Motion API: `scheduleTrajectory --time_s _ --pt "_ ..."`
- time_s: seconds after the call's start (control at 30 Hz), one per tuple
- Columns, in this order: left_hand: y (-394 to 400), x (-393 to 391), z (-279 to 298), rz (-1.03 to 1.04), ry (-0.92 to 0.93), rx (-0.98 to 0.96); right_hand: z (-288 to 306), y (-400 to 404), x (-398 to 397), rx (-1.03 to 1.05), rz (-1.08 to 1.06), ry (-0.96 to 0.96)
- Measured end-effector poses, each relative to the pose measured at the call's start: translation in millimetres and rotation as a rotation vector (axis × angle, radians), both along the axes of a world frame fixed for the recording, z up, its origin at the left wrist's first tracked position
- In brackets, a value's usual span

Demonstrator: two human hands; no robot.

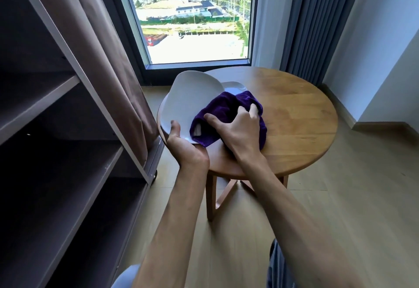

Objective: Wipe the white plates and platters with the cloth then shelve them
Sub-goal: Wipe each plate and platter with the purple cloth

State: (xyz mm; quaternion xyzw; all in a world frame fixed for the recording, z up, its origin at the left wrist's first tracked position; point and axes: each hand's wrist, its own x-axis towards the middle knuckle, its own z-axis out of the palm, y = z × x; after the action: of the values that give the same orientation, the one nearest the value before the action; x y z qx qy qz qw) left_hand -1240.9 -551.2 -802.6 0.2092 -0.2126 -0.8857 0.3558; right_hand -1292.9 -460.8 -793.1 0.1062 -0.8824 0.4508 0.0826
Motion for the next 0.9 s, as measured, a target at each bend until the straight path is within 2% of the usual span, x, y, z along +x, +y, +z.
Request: scheduleTrajectory --time_s 0.07,0.1,0.17,0.23,0.3,0.33,0.47,0.5,0.57,0.73,0.83,0.9 --pt "0.0 -1.6 -1.8 0.011 -0.025 0.021 2.3 5.2 0.7 0.204 -0.099 0.206" --pt "-0.2 -3.6 -3.2 0.014 -0.032 0.037 5.8 6.3 -1.7 0.262 -0.100 0.167" --pt "-0.1 -6.1 -4.7 0.033 -0.032 0.055 13.7 5.2 -6.7 0.370 -0.035 -0.054" --pt "2.6 -5.9 -3.7 0.026 -0.018 0.081 15.5 2.2 -12.2 0.399 0.034 -0.185" --pt "9.0 -5.7 -4.4 -0.023 0.009 0.149 13.2 -2.6 -15.2 0.267 0.100 -0.214" --pt "13.6 -6.5 -2.9 -0.051 0.024 0.179 11.7 -5.3 -16.2 0.131 0.121 -0.246" --pt "29.8 -9.5 -8.8 -0.078 -0.008 0.150 -1.9 -8.2 -15.8 -0.742 0.078 -0.607" --pt "28.6 -10.1 -9.1 -0.082 -0.027 0.125 -5.8 -8.7 -14.2 -0.885 0.065 -0.654" --pt "22.3 -8.1 -8.1 -0.071 -0.072 0.064 -13.7 -8.6 -14.4 -0.989 0.040 -0.621" --pt "-0.3 6.3 6.6 -0.082 -0.186 -0.121 -0.4 -4.9 -36.8 -1.018 -0.088 -0.477" --pt "-13.1 13.6 15.5 -0.132 -0.150 -0.217 10.1 -6.7 -47.2 -1.004 -0.102 -0.429" --pt "-3.0 13.8 19.4 -0.091 -0.109 -0.269 11.7 -11.8 -47.4 -1.051 -0.173 -0.450"
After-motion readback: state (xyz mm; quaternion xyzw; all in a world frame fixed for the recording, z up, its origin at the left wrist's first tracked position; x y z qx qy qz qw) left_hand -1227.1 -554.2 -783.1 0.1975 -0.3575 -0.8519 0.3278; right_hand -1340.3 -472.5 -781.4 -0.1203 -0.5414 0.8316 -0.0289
